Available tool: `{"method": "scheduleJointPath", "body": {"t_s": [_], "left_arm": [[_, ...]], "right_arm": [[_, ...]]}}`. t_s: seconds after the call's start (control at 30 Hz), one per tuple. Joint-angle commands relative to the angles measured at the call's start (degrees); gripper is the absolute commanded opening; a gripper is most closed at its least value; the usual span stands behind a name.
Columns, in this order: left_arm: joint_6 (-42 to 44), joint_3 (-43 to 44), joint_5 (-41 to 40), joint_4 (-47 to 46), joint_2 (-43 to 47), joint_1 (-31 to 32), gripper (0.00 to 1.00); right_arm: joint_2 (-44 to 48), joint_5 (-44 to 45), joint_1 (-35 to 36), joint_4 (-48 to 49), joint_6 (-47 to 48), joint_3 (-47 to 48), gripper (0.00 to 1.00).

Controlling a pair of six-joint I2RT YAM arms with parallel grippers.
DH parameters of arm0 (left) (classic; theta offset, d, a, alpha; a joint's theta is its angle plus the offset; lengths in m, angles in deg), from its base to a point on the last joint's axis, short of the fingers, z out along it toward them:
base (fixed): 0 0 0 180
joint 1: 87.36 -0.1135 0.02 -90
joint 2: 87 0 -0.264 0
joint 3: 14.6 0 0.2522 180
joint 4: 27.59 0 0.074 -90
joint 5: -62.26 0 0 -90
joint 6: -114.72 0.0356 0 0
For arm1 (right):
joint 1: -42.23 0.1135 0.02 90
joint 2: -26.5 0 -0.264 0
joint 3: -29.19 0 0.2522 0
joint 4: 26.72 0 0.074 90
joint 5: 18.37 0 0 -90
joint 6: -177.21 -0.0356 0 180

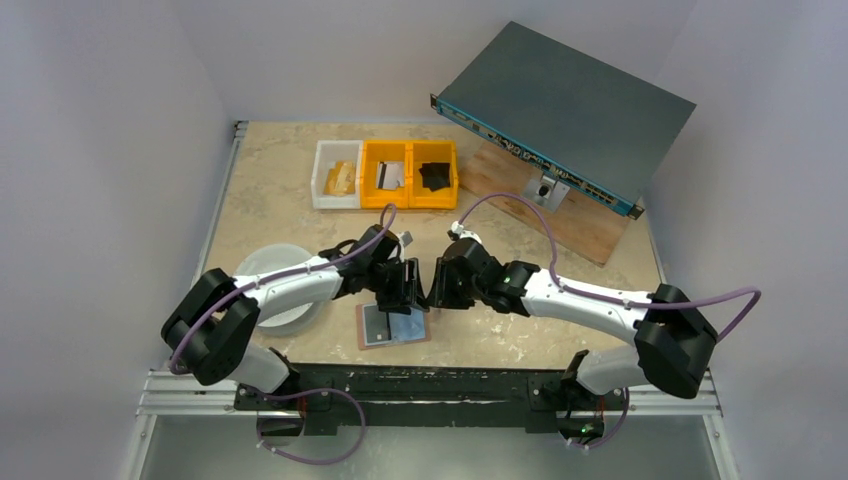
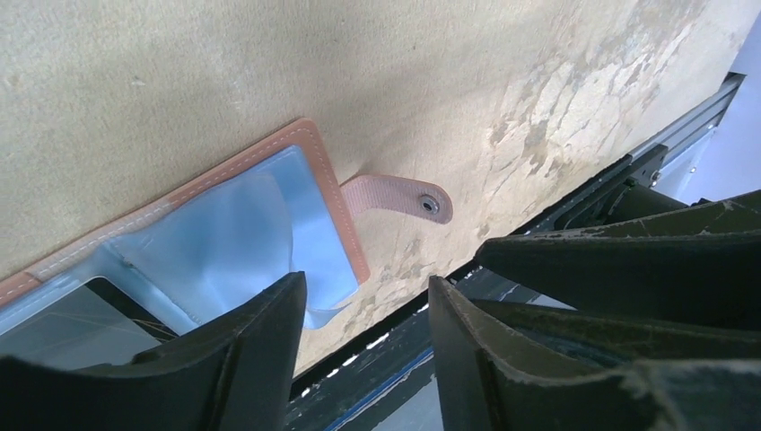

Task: Take the credit cards out of the card holder
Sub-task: Remove the credit card from the card holder.

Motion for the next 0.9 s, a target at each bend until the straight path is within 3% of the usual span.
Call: {"method": "scheduleJointPath", "body": {"t_s": [0.0,0.13,0.43,0.63,0.87], "left_arm": [[0.2,3.8,1.0,-1.4,3.2,-0.3,0.55],[1.2,3.8,0.8,-0.4,5.5,-1.2,0.61],[2.4,2.1,-3.9,6.3,11.8,-4.7,0.63],[2.5,-3.5,-10.3,12.4,19.0,-8.5,0.51],[2.3,-9.5,-14.2,15.2,23.3,-11.5,0.32]], "right_arm": [[0.4,2.4,0.0,-0.1,0.9,1.6,0.3],[-0.5,1.5,0.1,0.6,0.9,1.7,0.3],[-1.2,1.3,1.0,0.5,1.6,3.4,0.3],[-6.3,-1.3,3.7,4.2,2.5,6.6,0.3],[-15.3,-10.5,4.3,13.6,1.0,8.5,0.3]]}}
